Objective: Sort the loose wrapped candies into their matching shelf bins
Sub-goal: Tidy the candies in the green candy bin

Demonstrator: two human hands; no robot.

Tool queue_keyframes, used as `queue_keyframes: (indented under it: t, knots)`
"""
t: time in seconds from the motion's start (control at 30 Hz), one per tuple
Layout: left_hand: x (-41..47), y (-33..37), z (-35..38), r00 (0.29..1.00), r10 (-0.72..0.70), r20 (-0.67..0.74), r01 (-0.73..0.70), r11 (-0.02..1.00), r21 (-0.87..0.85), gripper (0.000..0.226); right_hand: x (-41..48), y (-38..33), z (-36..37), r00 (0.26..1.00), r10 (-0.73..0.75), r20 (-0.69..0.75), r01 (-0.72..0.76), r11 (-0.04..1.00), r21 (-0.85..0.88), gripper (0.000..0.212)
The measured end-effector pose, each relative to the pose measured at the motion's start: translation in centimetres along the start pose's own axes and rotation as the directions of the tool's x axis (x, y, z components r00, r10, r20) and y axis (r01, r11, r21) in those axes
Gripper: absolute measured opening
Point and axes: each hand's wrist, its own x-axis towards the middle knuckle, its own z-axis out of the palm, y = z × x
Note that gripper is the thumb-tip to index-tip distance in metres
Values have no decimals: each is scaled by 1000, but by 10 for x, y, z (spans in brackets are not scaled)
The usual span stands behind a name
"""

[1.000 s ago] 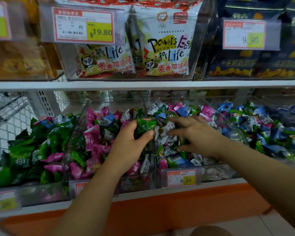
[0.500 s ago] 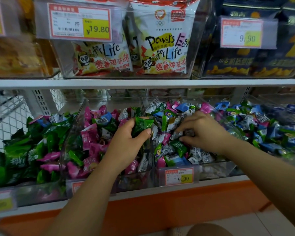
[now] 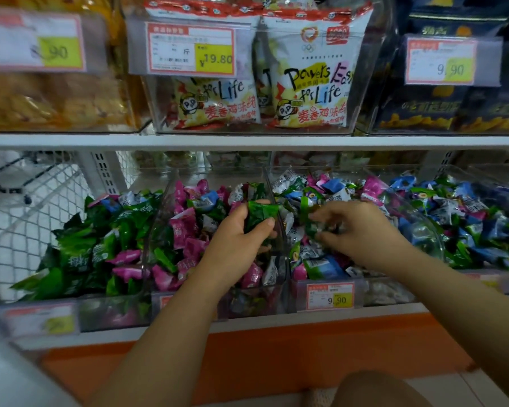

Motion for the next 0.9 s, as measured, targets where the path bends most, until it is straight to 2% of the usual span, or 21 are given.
queue_keyframes:
  t: [0.07, 0.1, 0.2, 0.3, 0.37, 0.43, 0.53, 0.63, 0.7, 0.77, 0.9]
  knots:
    - [-5, 7, -2, 997, -73, 7, 73, 983, -171, 35, -3, -27, -2, 997, 47, -64, -22, 938, 346, 18]
    - [-7, 11, -4, 994, -105, 25, 108, 961, -253, 37, -4, -40, 0, 996, 62, -64, -26, 889, 458, 16]
    - [-15, 13, -13, 991, -102, 84, 128, 910, -394, 47, -3, -72, 17, 993, 92, -74, -28, 793, 609, 11]
    - [-22, 9, -31, 998, -45, -45, 29, 949, -314, 51, -1, -95, 30, 996, 53, -69, 8, 736, 677, 10]
    - [-29, 9, -48, 986, -34, -163, -8, 968, -251, 47, 1, -108, 34, 999, -34, -12, 33, 761, 648, 16]
    - [-35, 8, -67, 976, -1, -219, -36, 985, -168, 43, 5, -116, 38, 996, -87, 36, 48, 797, 603, 20]
    - [-45, 6, -98, 945, 39, -324, -38, 999, 9, 41, 11, -117, 45, 997, -64, 42, 35, 867, 496, 16]
    - [-54, -1, -132, 845, 122, -521, -2, 974, 225, 58, 14, -106, 52, 997, -68, -36, 76, 961, 266, 15]
    - [-55, -9, -150, 794, 161, -586, 60, 939, 339, 63, 15, -98, 56, 996, -82, -33, 87, 977, 194, 18]
    - [-48, -18, -163, 797, 159, -583, 132, 895, 426, 68, 14, -92, 59, 997, -81, -1, 79, 982, 172, 19]
    - [-30, -21, -175, 877, 120, -465, 212, 772, 599, 70, 14, -87, 59, 994, -111, 25, 106, 984, 144, 20]
